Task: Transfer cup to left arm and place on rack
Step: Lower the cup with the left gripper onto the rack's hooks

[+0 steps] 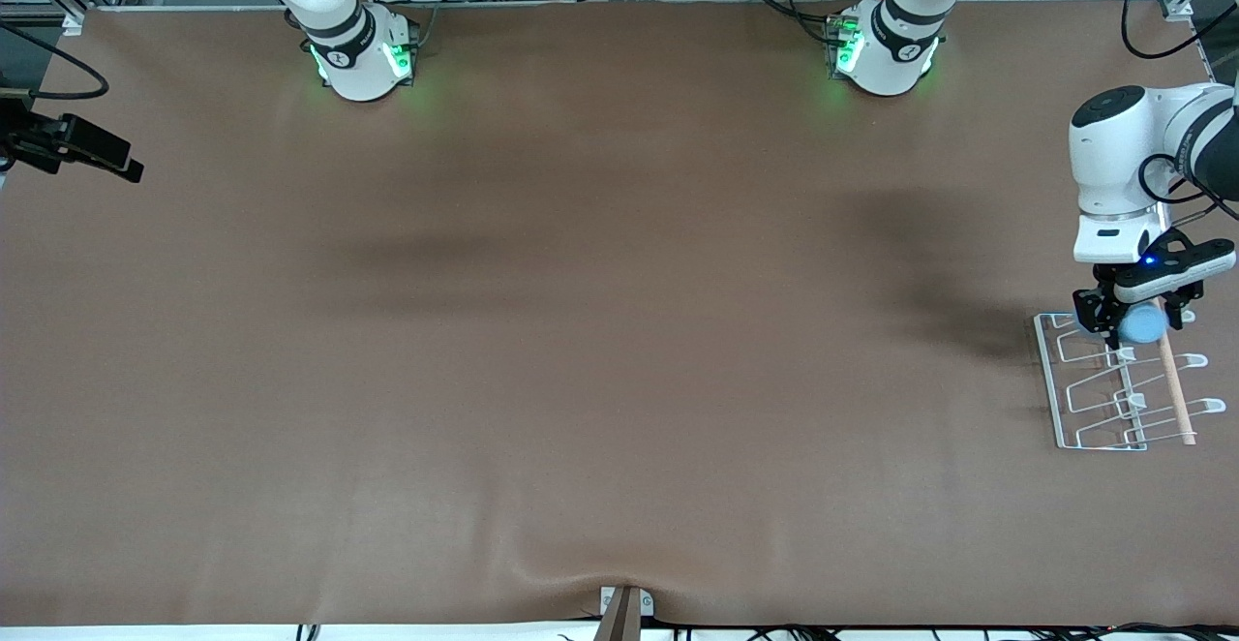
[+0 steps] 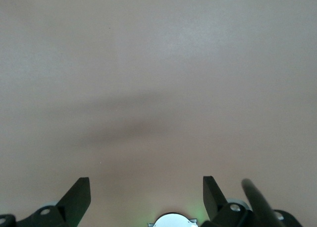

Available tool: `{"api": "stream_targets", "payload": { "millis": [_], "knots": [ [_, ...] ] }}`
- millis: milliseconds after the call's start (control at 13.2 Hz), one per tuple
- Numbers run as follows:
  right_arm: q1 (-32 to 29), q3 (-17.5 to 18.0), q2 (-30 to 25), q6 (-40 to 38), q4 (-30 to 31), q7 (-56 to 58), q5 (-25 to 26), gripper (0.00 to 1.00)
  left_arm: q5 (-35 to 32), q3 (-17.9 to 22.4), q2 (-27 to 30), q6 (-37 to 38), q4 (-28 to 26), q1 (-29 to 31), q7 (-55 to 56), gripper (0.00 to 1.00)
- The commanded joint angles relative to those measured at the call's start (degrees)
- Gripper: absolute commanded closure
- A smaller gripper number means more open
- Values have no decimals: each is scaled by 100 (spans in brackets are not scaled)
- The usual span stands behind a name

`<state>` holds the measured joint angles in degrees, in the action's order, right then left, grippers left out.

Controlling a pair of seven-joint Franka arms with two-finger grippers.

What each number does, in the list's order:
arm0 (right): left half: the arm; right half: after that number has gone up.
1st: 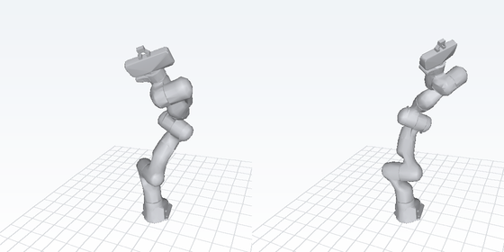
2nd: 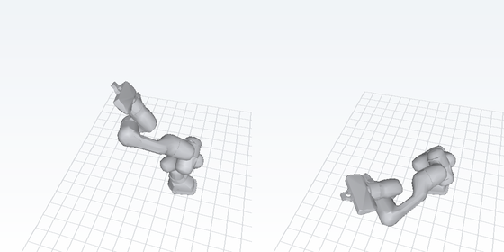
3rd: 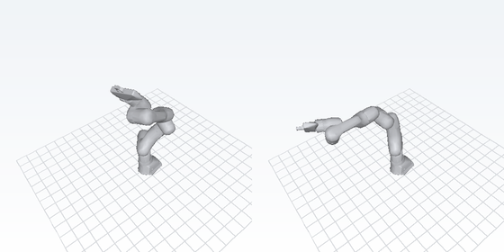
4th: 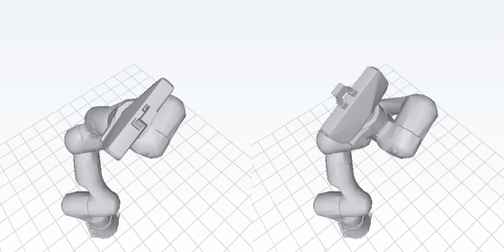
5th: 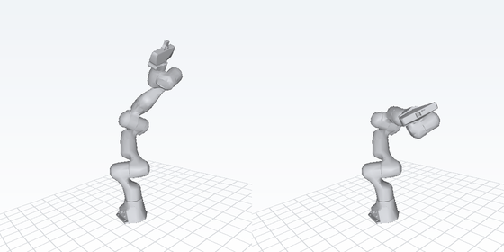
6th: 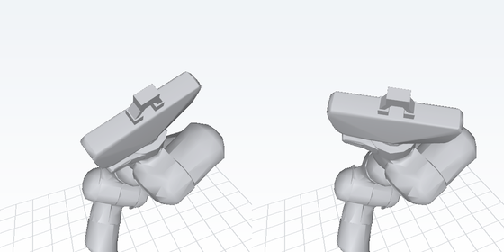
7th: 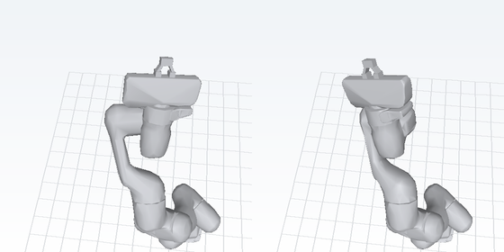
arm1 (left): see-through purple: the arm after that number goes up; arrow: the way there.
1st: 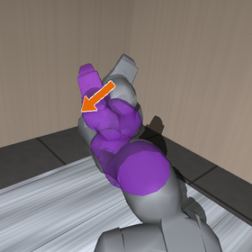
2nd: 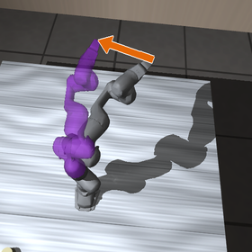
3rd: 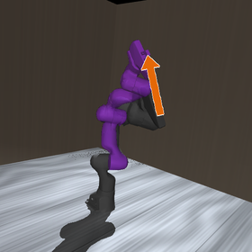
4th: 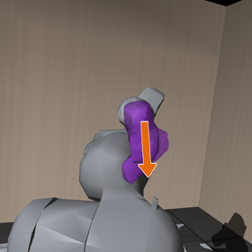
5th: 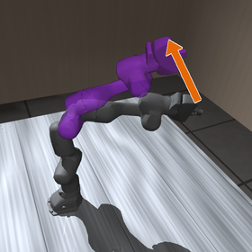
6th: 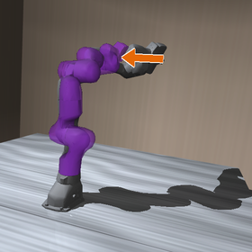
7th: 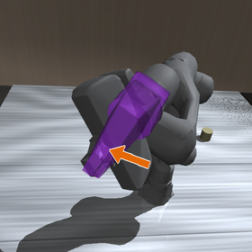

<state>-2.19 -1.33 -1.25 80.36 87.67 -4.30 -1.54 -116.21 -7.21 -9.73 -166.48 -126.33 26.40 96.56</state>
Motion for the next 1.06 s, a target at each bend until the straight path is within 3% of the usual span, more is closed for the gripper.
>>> {"api": "stream_targets", "payload": {
  "millis": [0,455,987],
  "knots": [
    [-124,71,37,-38,-109,-54,-92,0,-306,-34,-47,37,152,15,170,0],
    [-133,71,37,-73,-145,-45,-75,0,-227,-34,-65,-366,486,50,162,0],
    [-133,63,37,-73,-189,-54,-66,0,450,-34,-205,-499,706,-117,22,0]
  ]
}}
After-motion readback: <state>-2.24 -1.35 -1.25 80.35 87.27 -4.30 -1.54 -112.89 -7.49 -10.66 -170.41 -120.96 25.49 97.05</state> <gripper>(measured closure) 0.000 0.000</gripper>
